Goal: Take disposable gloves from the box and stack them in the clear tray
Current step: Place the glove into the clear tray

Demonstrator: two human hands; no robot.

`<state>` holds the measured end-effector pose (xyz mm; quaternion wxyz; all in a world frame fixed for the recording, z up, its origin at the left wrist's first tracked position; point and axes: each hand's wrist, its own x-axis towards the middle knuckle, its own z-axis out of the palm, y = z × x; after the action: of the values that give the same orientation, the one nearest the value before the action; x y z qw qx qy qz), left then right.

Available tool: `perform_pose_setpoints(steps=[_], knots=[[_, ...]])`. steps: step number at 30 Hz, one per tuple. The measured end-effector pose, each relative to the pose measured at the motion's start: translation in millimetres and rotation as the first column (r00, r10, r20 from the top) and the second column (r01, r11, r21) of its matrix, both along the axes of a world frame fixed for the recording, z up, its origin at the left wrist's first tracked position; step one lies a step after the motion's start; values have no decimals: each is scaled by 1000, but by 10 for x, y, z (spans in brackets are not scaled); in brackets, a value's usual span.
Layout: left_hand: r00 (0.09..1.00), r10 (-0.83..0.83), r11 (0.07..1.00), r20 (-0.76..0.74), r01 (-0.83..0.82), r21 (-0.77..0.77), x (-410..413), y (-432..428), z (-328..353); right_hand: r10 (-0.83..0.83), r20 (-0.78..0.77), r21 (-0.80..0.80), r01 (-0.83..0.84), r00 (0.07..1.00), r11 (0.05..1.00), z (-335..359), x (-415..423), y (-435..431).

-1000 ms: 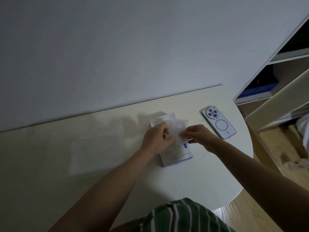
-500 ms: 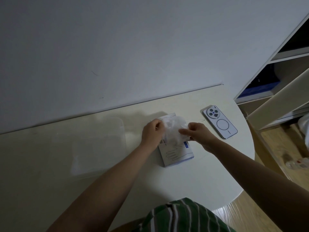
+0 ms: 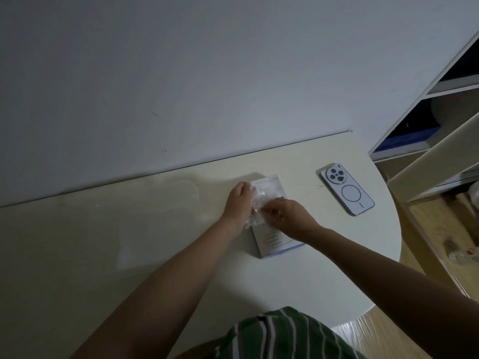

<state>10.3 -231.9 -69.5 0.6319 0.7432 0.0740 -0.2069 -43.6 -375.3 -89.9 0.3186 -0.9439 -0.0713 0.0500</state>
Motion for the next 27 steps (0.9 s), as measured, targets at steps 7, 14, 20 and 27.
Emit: perform_pose_setpoints(steps=[7,14,20,27], knots=[[994,103,988,40,-98,-117,118,241,205,-110,-115,-228,81,987,970,-13,118,98],[965,224,938,-134,-251,-238,211,739,418,-183,-274,-183,135,944,974,45,193,4],[994,90,931,-68,-108,-349,121,1249,449,-359,-68,66,363,931,929,251,277,195],[995,101,979,-14,-101,-176,-19,1782,417,-17,-42,408,33,999,912,635,434,1014]])
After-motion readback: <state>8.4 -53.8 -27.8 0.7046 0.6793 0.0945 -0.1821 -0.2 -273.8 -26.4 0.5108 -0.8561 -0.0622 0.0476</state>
